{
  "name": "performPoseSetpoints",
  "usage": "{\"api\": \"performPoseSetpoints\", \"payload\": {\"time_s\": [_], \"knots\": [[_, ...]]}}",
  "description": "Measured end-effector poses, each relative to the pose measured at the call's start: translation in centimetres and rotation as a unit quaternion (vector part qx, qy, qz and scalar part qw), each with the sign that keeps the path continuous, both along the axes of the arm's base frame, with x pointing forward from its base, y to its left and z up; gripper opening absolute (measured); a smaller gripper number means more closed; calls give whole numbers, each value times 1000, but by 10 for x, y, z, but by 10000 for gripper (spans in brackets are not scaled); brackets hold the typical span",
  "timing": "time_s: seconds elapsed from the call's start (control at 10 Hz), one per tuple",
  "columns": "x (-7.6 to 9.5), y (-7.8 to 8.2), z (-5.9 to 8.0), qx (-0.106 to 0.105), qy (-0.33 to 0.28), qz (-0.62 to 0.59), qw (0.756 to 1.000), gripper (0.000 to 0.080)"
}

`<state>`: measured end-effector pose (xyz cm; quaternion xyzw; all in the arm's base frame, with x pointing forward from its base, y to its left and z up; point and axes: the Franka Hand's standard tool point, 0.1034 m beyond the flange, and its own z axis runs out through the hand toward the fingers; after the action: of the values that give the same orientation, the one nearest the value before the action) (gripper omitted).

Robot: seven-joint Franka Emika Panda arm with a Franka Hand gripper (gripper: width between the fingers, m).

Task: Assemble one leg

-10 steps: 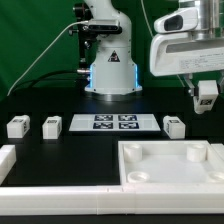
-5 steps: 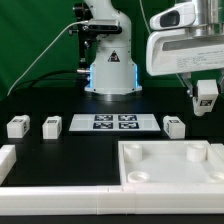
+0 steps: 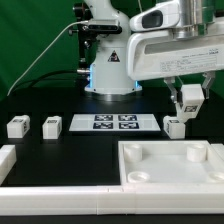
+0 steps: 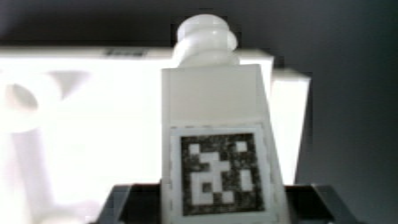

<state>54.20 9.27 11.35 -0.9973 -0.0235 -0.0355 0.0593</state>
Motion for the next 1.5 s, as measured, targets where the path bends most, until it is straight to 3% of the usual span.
{"api": "performPoseSetpoints", "payload": {"time_s": [0.1,0.3,0.5,0.6,0.8,1.2,1.5], "knots": [[9,0,1,1,-18,-2,1000,294],[7,0,0,1,-18,-2,1000,294],[14,-4,2,-3,-132,-13,991,294],[7,-5,-3,-4,-129,-13,992,294],[27,-8,-3,-7,-139,4,990,294],[68,3,6,-5,-160,36,986,294],[74,0,4,-13,-193,52,980,294]]}}
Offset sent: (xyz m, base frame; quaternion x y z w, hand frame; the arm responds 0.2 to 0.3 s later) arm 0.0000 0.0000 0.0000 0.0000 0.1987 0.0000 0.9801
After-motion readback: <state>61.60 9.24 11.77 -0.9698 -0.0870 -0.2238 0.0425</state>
